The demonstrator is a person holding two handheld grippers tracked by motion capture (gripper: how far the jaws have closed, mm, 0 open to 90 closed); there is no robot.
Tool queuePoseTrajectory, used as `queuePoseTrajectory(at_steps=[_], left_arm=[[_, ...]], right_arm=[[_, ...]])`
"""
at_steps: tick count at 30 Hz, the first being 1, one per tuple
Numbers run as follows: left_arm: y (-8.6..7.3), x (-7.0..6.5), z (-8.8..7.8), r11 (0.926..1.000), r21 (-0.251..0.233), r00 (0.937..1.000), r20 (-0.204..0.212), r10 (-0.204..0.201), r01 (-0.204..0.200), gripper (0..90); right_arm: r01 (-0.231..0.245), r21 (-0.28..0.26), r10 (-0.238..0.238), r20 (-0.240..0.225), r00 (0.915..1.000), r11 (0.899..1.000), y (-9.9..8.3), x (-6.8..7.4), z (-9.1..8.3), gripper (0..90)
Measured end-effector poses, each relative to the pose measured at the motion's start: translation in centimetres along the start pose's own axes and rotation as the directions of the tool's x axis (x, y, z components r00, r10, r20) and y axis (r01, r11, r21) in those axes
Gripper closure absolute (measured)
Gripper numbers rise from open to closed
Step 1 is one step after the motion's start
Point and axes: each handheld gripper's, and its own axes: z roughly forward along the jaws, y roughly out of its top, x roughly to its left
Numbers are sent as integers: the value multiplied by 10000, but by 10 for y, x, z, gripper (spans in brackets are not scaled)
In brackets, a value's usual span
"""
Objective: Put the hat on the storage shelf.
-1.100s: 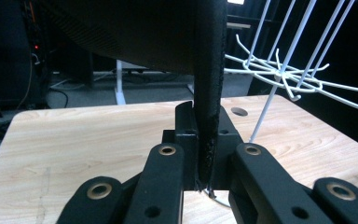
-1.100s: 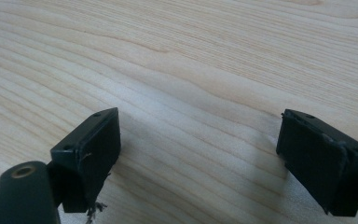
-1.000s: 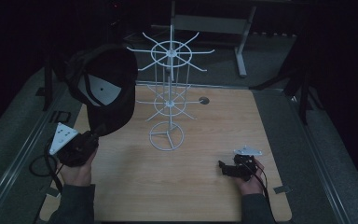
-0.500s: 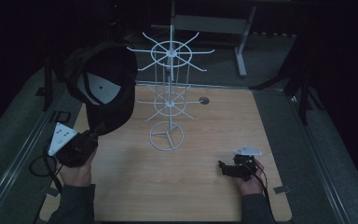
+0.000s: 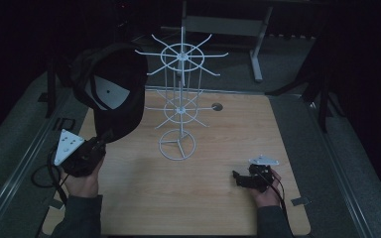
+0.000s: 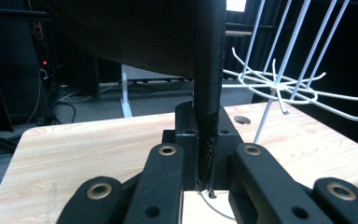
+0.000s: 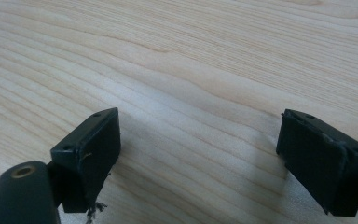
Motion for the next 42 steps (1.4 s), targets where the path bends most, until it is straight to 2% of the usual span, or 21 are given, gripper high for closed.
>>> queuePoseTrajectory(at_steps=[9,15,19,23,31,36,39,42], left_arm=[[1,-3,2,9999,-54,10000,43,85,-85,860],[1,-6,2,9996,-90,9996,62,286,-285,861],[0,-9,3,9983,-163,9984,-84,555,-556,860],[-1,-12,2,9951,-210,9951,-217,961,-965,860],[-3,-17,4,9912,-142,9909,-318,1307,-1312,860],[-5,-20,5,9852,-81,9844,-407,1709,-1714,860],[-6,-21,6,9836,-71,9827,-443,1799,-1804,859],[-7,-23,7,9779,-8,9765,-545,2086,-2090,859]], right_arm=[[1,-1,-1,0,10000,10000,0,0,0,133],[-7,6,7,-2,10000,10000,0,0,0,133],[-9,7,9,-3,10000,10000,0,0,0,133],[-19,9,19,-2,10000,10000,0,0,0,132],[-15,6,15,0,10000,10000,0,0,0,133],[-15,7,15,0,10000,10000,0,0,0,132],[-12,7,12,1,10000,10000,0,0,0,133],[-16,7,16,2,10000,10000,0,0,0,133]])
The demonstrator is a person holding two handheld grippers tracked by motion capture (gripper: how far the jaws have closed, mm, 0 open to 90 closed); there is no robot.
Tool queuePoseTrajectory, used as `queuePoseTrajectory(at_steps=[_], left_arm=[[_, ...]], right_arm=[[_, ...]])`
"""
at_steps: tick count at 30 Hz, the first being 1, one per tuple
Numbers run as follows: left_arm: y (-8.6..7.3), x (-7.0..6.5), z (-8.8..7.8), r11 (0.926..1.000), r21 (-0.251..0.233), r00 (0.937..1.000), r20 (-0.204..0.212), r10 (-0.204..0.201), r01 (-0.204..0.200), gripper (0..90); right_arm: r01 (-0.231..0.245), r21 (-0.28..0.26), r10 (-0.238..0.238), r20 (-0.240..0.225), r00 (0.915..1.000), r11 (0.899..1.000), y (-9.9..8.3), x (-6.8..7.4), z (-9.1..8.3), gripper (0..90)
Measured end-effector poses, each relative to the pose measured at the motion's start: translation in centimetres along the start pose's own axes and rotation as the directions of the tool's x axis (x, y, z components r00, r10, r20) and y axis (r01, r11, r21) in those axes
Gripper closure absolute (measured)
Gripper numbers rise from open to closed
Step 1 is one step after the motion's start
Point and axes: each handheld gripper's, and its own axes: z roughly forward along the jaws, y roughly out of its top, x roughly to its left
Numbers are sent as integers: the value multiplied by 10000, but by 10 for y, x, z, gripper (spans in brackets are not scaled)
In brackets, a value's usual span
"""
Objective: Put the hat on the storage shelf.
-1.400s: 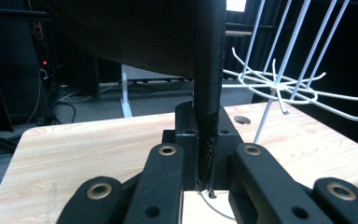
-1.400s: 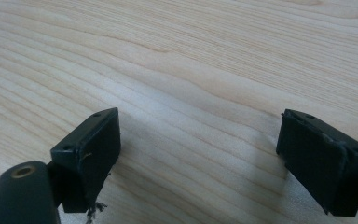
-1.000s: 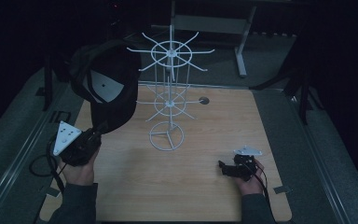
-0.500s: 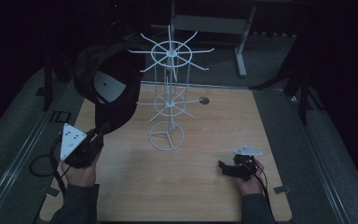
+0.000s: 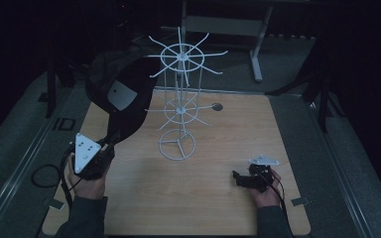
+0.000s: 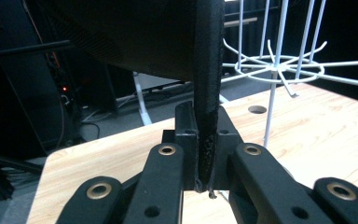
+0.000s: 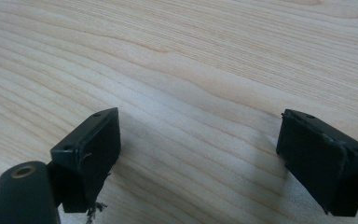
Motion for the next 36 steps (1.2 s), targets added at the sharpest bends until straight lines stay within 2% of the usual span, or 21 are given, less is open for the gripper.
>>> queuePoseTrajectory(at_steps=[4,12,21,24,30,35,36], left_arm=[[-1,-2,2,9994,85,9993,-102,350,-349,858],[-5,-3,6,9992,178,9993,150,353,-355,853],[-7,-7,10,9975,282,9974,332,635,-644,810],[-6,-6,10,9984,229,9977,453,504,-514,750],[-5,-3,10,9997,196,9962,868,100,-117,568],[-5,-1,10,9998,138,9948,1012,-150,136,479],[-5,-1,10,9997,148,9941,1066,-185,170,436]], right_arm=[[2,1,-2,0,10000,10000,0,0,0,132],[4,2,-4,3,10000,10000,0,0,0,132],[6,1,-6,1,10000,10000,0,0,0,132],[0,-1,0,7,10000,10000,0,0,0,132],[7,2,-7,4,10000,10000,0,0,0,132],[4,5,-4,3,10000,10000,0,0,0,132],[-1,9,1,1,10000,10000,0,0,0,133]])
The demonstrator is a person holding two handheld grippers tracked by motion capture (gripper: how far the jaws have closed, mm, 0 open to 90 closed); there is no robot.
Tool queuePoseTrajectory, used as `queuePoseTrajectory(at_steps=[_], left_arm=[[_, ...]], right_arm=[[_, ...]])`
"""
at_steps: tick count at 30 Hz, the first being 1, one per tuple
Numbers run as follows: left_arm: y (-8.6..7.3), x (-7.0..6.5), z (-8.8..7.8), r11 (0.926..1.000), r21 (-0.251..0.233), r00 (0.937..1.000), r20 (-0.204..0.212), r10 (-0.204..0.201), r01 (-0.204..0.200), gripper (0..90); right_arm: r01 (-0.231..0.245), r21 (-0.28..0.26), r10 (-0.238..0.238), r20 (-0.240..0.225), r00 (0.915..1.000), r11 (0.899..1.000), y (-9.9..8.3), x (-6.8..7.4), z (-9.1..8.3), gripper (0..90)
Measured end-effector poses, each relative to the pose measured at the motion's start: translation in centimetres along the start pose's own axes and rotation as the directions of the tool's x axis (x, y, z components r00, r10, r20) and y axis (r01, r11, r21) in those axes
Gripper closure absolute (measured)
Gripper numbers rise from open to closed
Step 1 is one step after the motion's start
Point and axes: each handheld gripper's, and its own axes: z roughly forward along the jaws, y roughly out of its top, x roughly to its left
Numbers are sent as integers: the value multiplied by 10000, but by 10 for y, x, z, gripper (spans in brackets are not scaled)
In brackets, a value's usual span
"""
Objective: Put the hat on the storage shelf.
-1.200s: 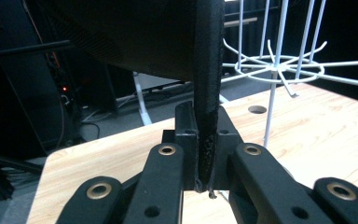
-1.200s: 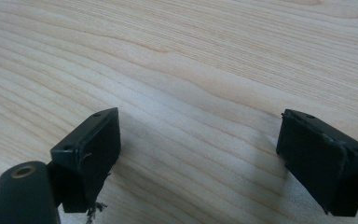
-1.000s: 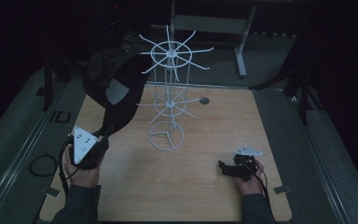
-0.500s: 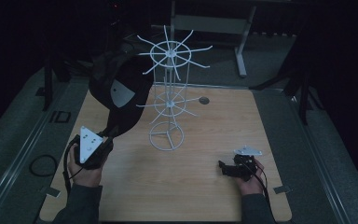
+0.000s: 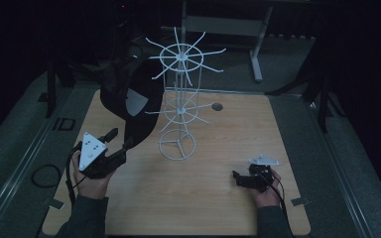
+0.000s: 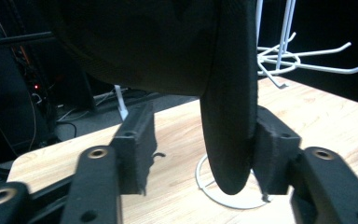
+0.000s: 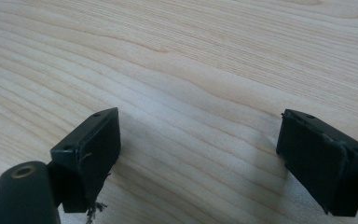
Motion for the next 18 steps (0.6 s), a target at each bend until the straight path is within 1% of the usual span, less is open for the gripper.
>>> queuePoseTrajectory(at_steps=[1,3,4,7,10,12,15,18], left_arm=[[0,0,0,10000,8,10000,60,-73,73,395],[0,1,0,9999,57,9999,101,-98,98,385],[0,1,0,9998,63,9996,213,-190,189,363],[1,2,0,9993,51,9982,465,-373,371,346],[1,3,1,9982,121,9954,752,-590,583,309],[1,4,0,9975,73,9935,891,-708,704,305],[2,6,-1,9953,-5,9883,1183,-959,966,289],[3,6,-2,9941,-34,9854,1324,-1067,1081,285]], right_arm=[[0,0,0,-1,10000,10000,0,0,0,133],[0,1,0,-1,10000,10000,0,0,0,133],[-1,2,1,-4,10000,10000,0,0,0,133],[-2,1,2,-3,10000,10000,0,0,0,133],[0,-2,0,1,10000,10000,0,0,0,133],[6,-4,-6,1,10000,10000,0,0,0,132],[8,-5,-8,1,10000,10000,0,0,0,133],[6,-1,-6,-1,10000,10000,0,0,0,133]])
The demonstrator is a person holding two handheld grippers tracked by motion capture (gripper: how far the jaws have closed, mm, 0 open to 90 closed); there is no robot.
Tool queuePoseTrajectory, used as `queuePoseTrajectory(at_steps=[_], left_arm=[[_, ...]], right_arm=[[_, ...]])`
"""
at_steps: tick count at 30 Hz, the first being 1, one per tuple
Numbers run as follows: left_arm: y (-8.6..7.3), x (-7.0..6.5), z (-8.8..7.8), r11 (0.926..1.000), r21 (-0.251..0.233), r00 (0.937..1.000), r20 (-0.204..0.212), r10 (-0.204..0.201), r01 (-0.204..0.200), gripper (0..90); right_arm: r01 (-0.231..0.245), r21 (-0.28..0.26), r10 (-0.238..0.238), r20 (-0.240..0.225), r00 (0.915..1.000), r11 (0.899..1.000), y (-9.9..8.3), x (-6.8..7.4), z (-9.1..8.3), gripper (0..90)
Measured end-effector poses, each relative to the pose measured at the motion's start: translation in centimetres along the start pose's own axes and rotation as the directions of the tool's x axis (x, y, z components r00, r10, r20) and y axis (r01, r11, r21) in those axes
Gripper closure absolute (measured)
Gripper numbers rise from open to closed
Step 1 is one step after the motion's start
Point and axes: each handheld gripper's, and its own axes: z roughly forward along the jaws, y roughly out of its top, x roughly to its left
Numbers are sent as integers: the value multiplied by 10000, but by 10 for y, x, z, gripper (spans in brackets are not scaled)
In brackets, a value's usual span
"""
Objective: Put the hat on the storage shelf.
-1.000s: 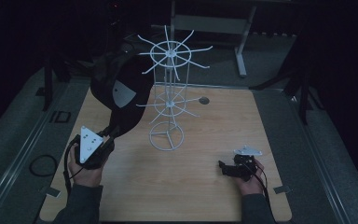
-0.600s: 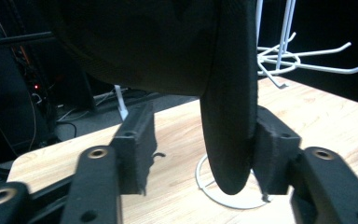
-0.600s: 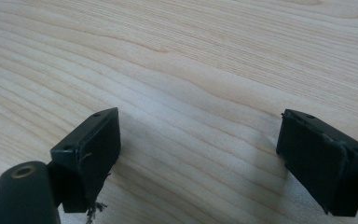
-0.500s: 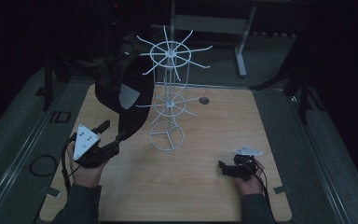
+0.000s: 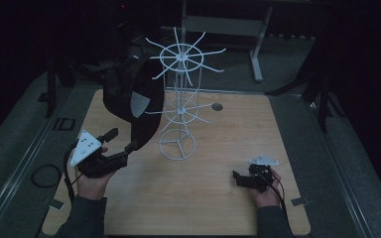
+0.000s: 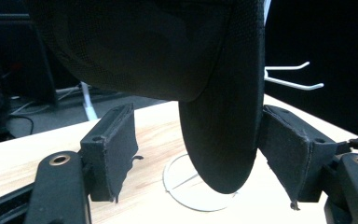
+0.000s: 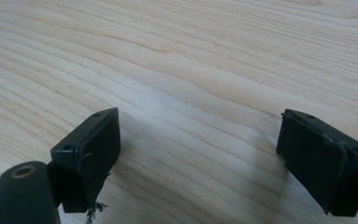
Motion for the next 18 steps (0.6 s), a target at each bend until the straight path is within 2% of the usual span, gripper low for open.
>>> queuePoseTrajectory(at_steps=[8,18], left_arm=[[2,1,-3,9996,-113,9990,373,-237,241,284],[2,4,-5,9986,0,9941,947,-528,530,287]], right_arm=[[-5,0,5,-2,10000,10000,0,0,0,132],[1,-9,-1,8,10000,10000,0,0,0,133]])
